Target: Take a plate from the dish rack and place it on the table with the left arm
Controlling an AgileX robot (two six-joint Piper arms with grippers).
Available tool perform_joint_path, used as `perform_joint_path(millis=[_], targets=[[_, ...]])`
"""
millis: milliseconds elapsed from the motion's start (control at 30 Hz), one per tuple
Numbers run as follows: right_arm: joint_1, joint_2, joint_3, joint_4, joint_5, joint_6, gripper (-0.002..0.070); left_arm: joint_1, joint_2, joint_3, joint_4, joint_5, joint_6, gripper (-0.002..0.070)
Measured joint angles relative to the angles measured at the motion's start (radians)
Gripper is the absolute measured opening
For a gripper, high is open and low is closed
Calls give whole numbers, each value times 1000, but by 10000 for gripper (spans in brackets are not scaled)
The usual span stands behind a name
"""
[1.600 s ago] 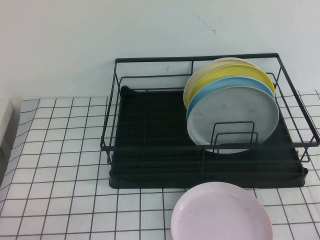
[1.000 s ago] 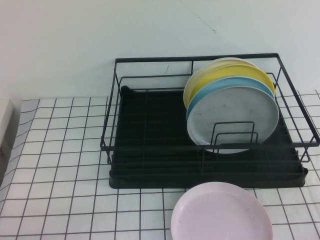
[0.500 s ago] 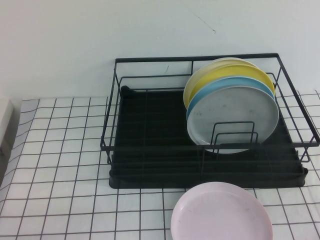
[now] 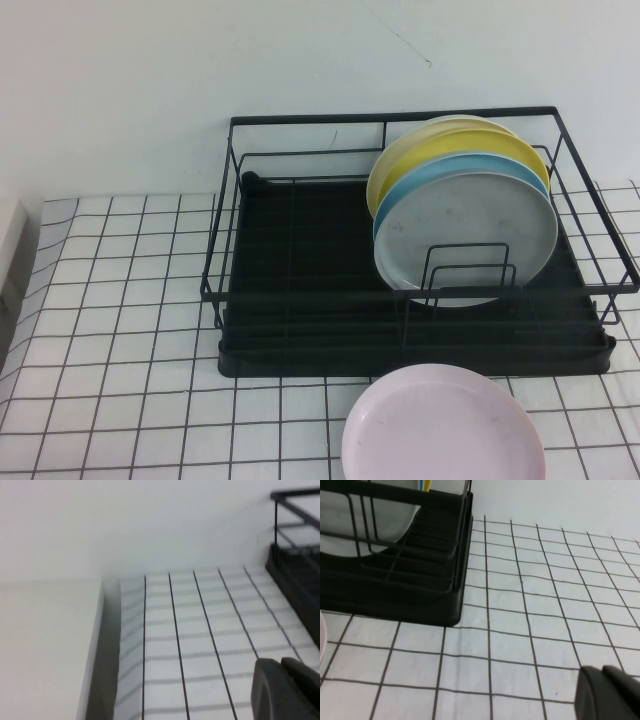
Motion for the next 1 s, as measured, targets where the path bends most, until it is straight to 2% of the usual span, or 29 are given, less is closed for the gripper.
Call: perform_joint_path(millis=[200, 367, 533, 867, 933, 1000], targets=[[0, 0, 0, 0, 0, 0, -3, 0, 0, 0, 0, -314, 0, -3], [0, 0, 0, 0, 0, 0, -3, 0, 0, 0, 0, -665, 0, -3], [0, 0, 0, 0, 0, 0, -3, 0, -1, 0, 0, -864, -14, -3], [0, 0, 0, 0, 0, 0, -3, 0, -1, 0, 45, -928, -236, -3], [0, 0, 0, 0, 0, 0, -3, 0, -1, 0, 36, -911, -293, -3], [0, 0, 0, 0, 0, 0, -3, 0, -1, -34, 34, -801, -323, -3]])
